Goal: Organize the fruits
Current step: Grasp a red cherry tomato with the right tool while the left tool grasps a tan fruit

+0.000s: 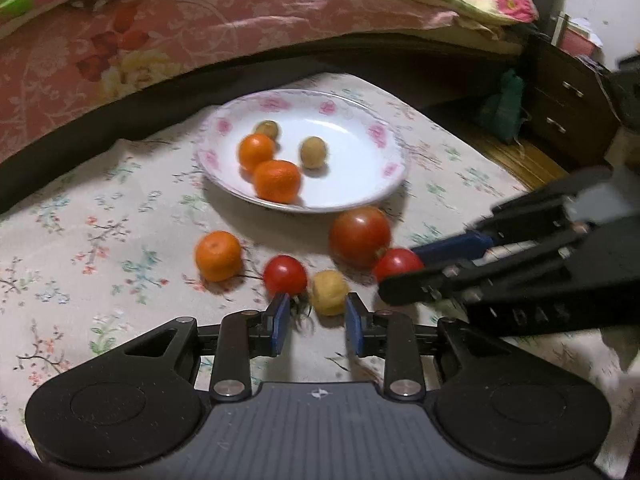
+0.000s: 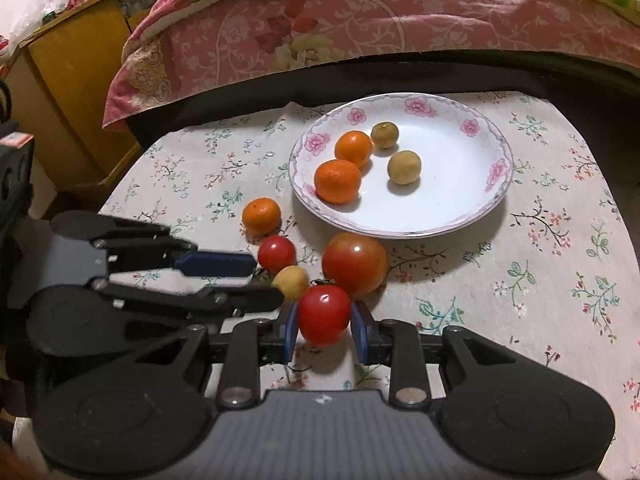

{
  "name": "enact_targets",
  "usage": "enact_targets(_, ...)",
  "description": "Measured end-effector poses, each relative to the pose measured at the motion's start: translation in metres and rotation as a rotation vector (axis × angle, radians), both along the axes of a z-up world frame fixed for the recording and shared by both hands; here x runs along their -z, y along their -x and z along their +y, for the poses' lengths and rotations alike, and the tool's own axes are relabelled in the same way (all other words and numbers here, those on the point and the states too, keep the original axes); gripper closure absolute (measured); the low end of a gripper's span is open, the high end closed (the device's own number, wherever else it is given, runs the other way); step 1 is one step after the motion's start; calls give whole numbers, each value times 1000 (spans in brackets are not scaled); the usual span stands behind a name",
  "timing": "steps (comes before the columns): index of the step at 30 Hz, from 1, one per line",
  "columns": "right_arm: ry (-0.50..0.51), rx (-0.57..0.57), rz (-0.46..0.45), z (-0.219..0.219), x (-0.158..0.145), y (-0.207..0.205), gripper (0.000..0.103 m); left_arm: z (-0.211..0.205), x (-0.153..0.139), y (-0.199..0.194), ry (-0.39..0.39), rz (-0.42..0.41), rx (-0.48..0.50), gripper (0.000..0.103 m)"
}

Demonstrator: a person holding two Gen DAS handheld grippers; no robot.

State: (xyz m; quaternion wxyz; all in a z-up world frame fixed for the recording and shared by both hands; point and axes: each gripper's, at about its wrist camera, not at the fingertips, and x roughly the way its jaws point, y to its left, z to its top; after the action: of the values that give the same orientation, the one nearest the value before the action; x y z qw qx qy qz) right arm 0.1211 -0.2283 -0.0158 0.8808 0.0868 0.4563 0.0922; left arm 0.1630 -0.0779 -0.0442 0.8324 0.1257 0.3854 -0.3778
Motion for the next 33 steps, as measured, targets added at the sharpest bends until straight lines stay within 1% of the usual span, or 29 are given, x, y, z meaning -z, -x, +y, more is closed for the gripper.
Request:
enact_targets(7, 5, 24, 18, -10, 3, 2, 50, -12, 5, 6, -9, 3, 46, 64)
enact_targets(15, 11, 36, 14, -14, 0, 3, 50, -23, 6, -4, -9, -22, 15, 65)
enact_targets(20, 17, 46, 25, -19, 1, 2, 50, -31, 11, -2, -43, -49, 8, 64)
enact_targets(22, 23, 49, 31, -20, 2, 3, 50, -31, 12, 1, -50, -54, 1, 66)
enact_targets(24, 19, 48, 32, -22, 2, 3, 50, -30, 11, 3, -49, -56, -5, 71)
enact_targets(27, 24, 46, 30, -22, 1, 4, 50, -31, 7, 2, -33, -46, -18, 71)
enact_targets(30, 22, 51, 25, -23, 0, 3, 50, -29, 2, 5, -40, -54, -15, 71)
enact_targets(33, 17, 53, 21, -24, -2, 3, 50, -23, -4, 11, -32, -52, -17, 71)
